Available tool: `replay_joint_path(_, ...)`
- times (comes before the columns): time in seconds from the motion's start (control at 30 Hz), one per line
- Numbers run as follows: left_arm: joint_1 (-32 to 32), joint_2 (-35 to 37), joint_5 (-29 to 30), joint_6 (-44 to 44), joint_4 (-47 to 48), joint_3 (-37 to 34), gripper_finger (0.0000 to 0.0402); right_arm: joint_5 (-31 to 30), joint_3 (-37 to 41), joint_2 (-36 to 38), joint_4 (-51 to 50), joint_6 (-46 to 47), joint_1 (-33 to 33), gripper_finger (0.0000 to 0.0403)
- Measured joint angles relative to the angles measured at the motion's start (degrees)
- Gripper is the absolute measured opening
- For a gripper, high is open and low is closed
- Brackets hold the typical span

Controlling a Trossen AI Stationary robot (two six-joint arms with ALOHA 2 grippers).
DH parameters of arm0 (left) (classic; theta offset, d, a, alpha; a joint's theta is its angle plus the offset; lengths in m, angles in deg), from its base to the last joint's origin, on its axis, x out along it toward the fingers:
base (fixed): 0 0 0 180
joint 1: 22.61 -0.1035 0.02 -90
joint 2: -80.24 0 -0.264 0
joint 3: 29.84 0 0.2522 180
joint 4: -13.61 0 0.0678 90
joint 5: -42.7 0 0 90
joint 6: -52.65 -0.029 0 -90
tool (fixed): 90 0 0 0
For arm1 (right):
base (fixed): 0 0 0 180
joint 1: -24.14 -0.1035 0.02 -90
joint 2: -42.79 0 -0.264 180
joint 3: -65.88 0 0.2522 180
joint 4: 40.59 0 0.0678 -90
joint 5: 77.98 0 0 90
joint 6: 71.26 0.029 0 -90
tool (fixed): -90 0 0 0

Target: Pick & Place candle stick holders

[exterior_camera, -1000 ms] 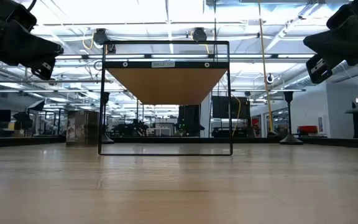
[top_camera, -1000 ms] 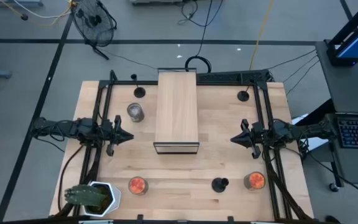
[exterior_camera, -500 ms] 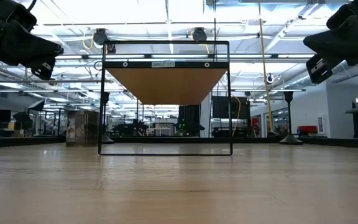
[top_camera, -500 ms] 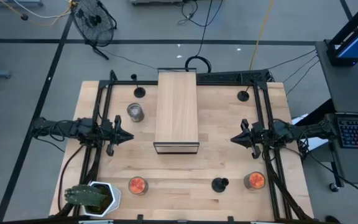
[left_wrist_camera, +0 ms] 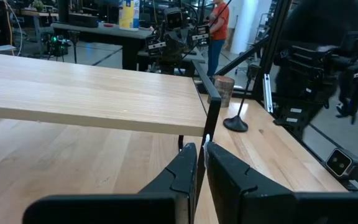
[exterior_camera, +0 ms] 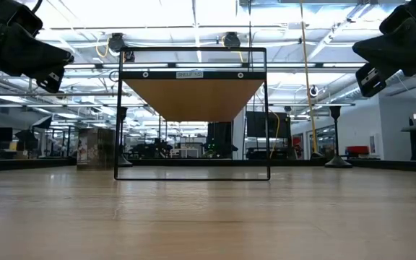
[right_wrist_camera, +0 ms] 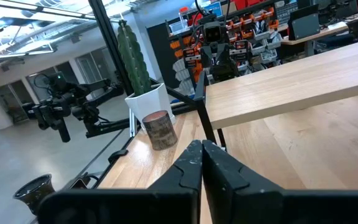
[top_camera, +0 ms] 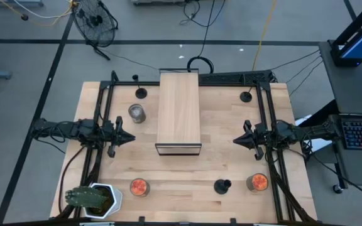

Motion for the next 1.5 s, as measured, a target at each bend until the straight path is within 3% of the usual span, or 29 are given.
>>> replay_joint_path(0.77,0.0,0.0,0.0,0.0,0.0,0.0,0.0040,0.0,0.0,0.0,0.5,0.0,0.0,0.0004)
replay_joint_path(1.0,0.0,0.0,0.0,0.0,0.0,0.0,0.0040,-5.6,0.0,-0.1,1.1,-0.4,0.0,0.0004)
replay_joint_path(1.3,0.0,0.0,0.1,-0.1,0.0,0.0,0.0040,-6.1,0.0,-0.1,0.9,-5.0,0.0,0.0004)
replay_joint_path(1.5,0.0,0.0,5.1,-2.1,-0.7,0.0,0.0040,-6.1,0.0,-0.1,0.9,-5.1,0.0,0.0004)
